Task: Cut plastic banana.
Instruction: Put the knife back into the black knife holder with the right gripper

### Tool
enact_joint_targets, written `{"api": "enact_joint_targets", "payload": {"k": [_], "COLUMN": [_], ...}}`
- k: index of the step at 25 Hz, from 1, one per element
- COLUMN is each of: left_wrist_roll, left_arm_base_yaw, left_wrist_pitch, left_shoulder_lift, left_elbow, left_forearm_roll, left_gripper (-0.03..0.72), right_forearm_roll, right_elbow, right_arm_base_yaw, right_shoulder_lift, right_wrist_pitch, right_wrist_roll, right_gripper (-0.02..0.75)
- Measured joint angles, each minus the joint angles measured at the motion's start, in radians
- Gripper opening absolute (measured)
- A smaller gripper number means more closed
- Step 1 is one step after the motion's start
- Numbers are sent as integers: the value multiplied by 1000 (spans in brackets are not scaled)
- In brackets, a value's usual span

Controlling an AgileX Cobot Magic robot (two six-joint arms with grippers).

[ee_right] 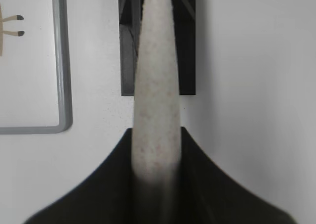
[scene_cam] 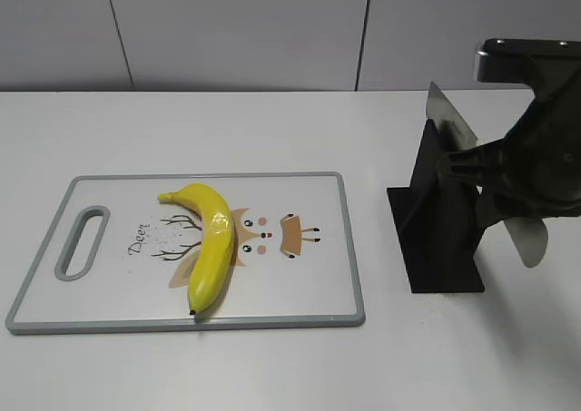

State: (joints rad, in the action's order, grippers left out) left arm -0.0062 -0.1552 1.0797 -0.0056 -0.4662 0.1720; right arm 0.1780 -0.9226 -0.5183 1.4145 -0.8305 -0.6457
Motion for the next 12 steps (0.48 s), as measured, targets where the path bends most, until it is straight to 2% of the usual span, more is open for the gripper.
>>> {"api": "enact_joint_targets", "payload": {"k": [12], "left_wrist_roll": [0], "left_arm_base_yaw": [0], "left_wrist_pitch": [0], "left_shoulder_lift": [0], "left_elbow": [1], "left_forearm_roll": [0], "left_gripper": [538], "right_forearm_roll": [-11], "right_elbow": [0], "right_arm_base_yaw": [0], "right_shoulder_lift": [62], "right_wrist_pitch": [5], "right_wrist_roll": [15], "right_gripper": [164]}}
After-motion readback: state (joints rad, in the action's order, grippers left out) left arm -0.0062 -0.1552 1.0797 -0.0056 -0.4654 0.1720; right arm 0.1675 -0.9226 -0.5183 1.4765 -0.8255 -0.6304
